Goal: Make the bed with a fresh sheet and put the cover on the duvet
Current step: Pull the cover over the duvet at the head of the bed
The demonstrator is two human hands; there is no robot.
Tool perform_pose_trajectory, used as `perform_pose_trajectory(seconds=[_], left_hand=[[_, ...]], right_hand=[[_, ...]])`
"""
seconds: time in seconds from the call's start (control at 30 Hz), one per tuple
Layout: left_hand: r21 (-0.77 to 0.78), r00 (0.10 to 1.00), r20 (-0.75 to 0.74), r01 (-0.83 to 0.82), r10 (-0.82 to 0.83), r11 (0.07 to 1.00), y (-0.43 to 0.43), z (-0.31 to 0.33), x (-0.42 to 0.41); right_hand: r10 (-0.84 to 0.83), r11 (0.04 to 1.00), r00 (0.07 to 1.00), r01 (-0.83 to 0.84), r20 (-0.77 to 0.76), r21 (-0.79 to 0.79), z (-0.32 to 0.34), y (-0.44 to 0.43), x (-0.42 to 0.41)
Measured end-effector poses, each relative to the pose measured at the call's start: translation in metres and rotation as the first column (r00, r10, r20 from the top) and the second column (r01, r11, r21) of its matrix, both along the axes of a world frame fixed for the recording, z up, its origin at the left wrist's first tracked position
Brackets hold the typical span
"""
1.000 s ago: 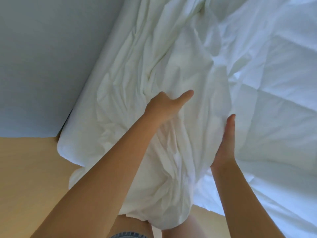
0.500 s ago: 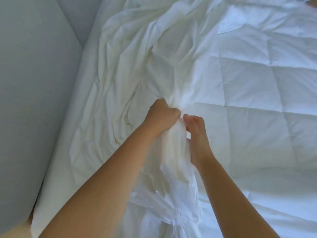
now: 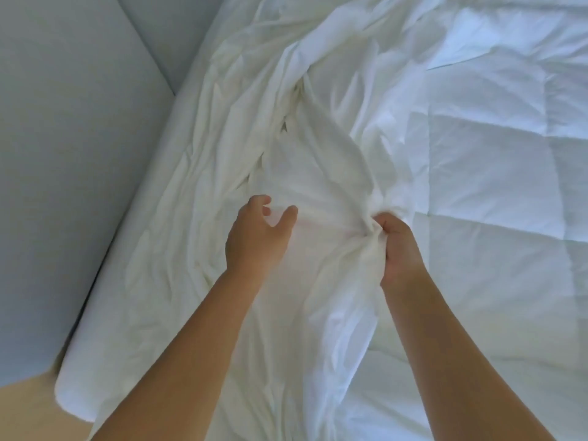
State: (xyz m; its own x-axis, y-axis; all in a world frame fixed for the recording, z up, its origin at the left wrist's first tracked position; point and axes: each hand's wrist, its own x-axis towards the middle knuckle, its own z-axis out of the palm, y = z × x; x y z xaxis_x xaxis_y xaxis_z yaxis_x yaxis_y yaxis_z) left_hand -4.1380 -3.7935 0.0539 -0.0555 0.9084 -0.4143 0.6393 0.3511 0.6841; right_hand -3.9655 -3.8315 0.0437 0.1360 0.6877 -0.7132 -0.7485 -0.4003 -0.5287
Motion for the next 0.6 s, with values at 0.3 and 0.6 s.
perform_pose_trajectory(seconds=[0.3,0.6], left_hand=[[0.149,0.871,-0.476,0.216,-0.122,0.965,-0.009,-0.025,-0.008],[0.158,0.946,0.159,0.257,-0.282,0.953,-0.017,0.054,0.029]], right_hand=[[0.432,0.897,0.878,-0.442,-0.205,-0.003,-0.004,0.002,-0.028],[0.391,0.92,0.848,-0.341,-0.359,0.195,0.018,0.023,-0.039]])
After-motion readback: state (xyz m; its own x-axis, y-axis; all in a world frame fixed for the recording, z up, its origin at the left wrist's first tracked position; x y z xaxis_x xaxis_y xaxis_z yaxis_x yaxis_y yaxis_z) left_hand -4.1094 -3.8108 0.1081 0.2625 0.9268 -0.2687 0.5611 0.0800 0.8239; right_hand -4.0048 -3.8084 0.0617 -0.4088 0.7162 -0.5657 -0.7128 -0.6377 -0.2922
